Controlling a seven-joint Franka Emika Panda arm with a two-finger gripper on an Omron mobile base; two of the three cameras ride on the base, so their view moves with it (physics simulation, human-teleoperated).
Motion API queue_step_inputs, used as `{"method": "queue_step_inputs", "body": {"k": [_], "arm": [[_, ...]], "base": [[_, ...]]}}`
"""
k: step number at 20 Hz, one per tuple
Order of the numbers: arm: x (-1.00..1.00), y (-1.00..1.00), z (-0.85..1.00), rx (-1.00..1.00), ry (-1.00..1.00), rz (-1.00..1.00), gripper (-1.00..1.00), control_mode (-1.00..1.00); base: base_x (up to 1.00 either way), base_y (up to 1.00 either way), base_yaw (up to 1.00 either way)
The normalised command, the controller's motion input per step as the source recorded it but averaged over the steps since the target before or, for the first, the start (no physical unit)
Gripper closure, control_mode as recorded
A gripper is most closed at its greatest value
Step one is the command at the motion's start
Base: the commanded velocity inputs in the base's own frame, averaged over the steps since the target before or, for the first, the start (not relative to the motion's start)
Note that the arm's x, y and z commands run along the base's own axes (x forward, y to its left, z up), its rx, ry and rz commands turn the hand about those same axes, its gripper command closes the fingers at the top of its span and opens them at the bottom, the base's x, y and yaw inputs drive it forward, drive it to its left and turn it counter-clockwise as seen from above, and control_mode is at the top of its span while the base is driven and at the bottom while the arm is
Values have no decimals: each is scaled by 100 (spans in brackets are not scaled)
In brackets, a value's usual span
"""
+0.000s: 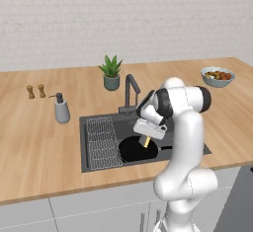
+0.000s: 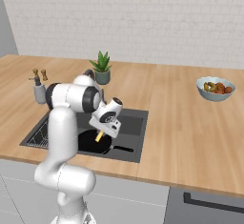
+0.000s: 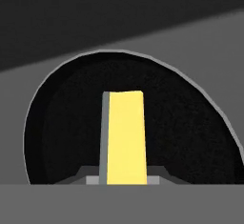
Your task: Pick the pan and sponge and place them into the sink. Then turn on the water.
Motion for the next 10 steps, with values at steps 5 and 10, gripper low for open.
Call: {"method": "queue_step_inputs", "body": {"k": [5,10], "arm": [[17,12,-26,0,0,0,100,-100],[8,12,-27,0,-1,0,100,-100]], "base": [[0,0,0],[0,0,0]]}}
